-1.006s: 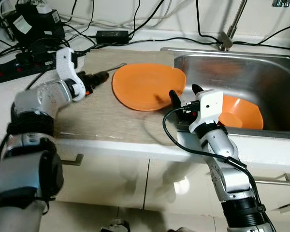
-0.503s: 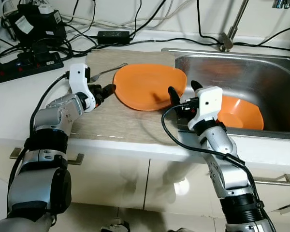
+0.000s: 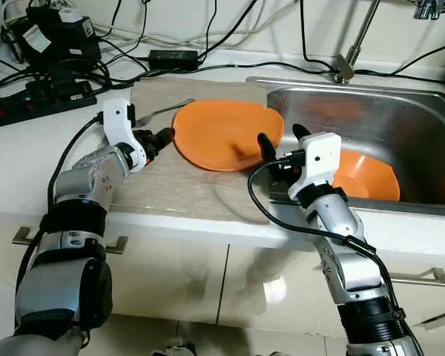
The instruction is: Kitchen organization
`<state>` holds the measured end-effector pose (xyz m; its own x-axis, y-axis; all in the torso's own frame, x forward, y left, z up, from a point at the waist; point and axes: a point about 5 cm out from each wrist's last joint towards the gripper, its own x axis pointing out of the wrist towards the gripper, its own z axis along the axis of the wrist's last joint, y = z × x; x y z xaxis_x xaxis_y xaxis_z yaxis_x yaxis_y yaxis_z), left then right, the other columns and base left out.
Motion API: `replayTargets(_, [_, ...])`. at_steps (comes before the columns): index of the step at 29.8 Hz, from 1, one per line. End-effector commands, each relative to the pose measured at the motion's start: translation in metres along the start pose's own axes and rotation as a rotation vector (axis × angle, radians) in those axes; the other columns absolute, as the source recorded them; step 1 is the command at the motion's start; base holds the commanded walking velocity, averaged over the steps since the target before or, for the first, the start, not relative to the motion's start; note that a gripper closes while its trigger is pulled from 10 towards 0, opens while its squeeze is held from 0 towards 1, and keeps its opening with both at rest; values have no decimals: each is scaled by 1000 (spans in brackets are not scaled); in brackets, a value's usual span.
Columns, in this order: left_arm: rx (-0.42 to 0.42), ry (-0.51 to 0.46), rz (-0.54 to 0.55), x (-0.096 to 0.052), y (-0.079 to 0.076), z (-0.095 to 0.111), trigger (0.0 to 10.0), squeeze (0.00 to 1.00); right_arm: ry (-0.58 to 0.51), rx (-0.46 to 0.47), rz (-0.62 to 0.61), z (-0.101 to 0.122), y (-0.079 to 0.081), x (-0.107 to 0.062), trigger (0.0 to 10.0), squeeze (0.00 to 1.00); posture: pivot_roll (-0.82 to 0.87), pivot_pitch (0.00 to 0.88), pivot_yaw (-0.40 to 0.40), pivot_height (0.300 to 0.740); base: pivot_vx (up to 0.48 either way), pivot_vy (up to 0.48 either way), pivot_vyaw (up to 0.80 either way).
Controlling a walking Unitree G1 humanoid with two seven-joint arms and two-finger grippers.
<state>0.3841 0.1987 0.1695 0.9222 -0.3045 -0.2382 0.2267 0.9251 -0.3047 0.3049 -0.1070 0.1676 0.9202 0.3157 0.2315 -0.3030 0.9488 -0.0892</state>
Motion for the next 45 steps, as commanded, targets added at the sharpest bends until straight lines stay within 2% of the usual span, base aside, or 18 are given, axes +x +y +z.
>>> replayTargets(1, [4,28,14,1,2,-6,10000,0,9,3,2,-3,-2,-2,10000,0,-39,0,-24,740,0,0,0])
replayTargets(5, [36,24,44,-1,6,-2,10000,0,12,3,-1,-4,-2,-3,10000,0,-39,0,-22,740,0,0,0])
replayTargets(6, [90,-2,86,-4,12,6,10000,0,14,4,-2,-4,-3,-4,10000,0,-37,0,-25,740,0,0,0])
replayTargets(9, [152,-54,125,-7,16,20,10000,0,16,5,-2,-5,-2,-5,10000,0,-35,0,-25,740,0,0,0])
replayTargets(10, [196,-78,137,-9,16,26,10000,137,18,6,-2,-6,-2,-5,10000,0,-30,0,-25,740,0,0,0])
replayTargets(11, [196,-78,137,-9,16,26,10000,137,18,6,-2,-6,-2,-5,10000,0,-30,0,-25,740,0,0,0])
replayTargets(12, [208,-88,123,-9,14,29,10000,1000,20,7,-1,-7,-2,-5,10000,0,-27,0,-26,740,0,0,0])
replayTargets(15, [279,-142,143,-11,12,40,10000,1000,25,10,3,-9,0,-4,10000,0,-24,0,-27,740,0,0,0])
replayTargets(21, [325,-200,137,-11,6,46,10000,1000,29,10,5,-10,0,-5,10000,0,-25,0,-25,740,0,0,0])
replayTargets(22, [344,-209,142,-10,5,47,10000,714,30,9,5,-10,0,-5,10000,0,-26,0,-24,740,0,0,0])
replayTargets(23, [345,-222,135,-10,2,49,9961,0,30,8,5,-10,0,-5,10000,0,-28,0,-23,740,0,0,0])
replayTargets(24, [348,-232,133,-9,0,50,9961,0,29,7,5,-10,1,-5,10000,0,-29,0,-23,740,0,0,0])
replayTargets(25, [352,-255,128,-9,-2,51,0,0,28,7,4,-10,1,-6,10000,0,-30,0,-22,740,0,0,0])
replayTargets(33, [364,-276,78,-3,-14,44,0,0,7,12,-9,-4,0,-3,10000,0,-34,0,-17,740,0,0,0])
replayTargets(34, [384,-271,89,-1,-15,42,9373,0,2,16,-17,-3,-1,-2,10000,0,-34,0,-14,740,0,0,0])
replayTargets(35, [374,-268,76,0,-17,39,10000,1000,0,21,-25,-2,-2,-1,10000,0,-33,0,-13,740,0,0,0])
replayTargets(38, [326,-258,51,4,-21,31,10000,1000,12,56,-76,-2,-9,-1,10000,0,-39,0,-4,740,0,0,0])
replayTargets(45, [320,-260,33,9,-30,20,10000,1000,11,55,-101,-2,-14,-1,10000,0,-44,0,5,740,0,0,0])
